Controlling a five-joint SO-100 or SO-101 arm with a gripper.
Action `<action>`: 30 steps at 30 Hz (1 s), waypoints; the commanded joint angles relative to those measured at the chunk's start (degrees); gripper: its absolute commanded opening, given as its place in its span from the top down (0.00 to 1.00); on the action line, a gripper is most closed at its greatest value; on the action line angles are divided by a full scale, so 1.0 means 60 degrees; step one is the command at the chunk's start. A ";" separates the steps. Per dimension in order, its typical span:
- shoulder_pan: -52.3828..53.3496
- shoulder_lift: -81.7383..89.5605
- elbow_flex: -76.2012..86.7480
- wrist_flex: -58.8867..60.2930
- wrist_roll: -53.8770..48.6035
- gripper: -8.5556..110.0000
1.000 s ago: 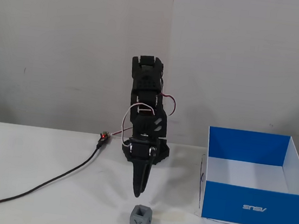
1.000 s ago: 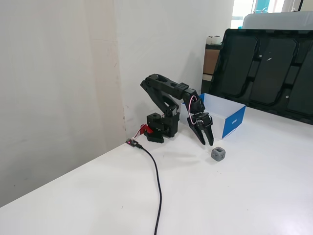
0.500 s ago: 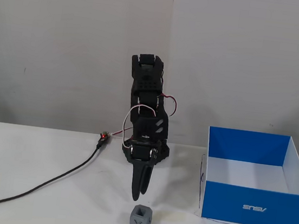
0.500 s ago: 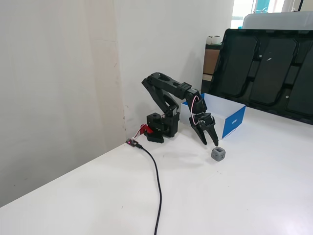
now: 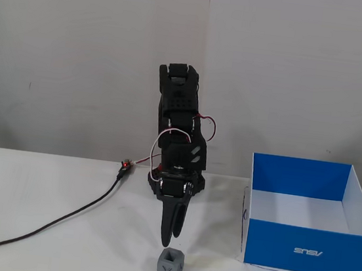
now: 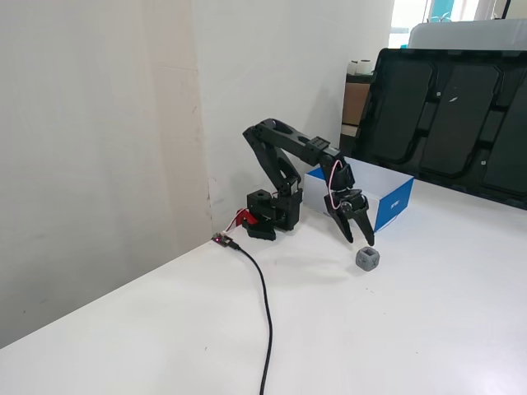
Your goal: Pick the gray block and keep it in the box.
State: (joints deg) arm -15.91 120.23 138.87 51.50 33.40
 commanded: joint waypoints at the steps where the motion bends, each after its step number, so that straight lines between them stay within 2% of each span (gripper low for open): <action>1: -0.0073 -0.0205 -0.0879 0.0029 0.0088 0.74; 30: 0.0059 -0.2109 -0.2021 -0.0190 0.0234 0.73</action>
State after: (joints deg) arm -15.73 108.28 131.22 50.45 33.93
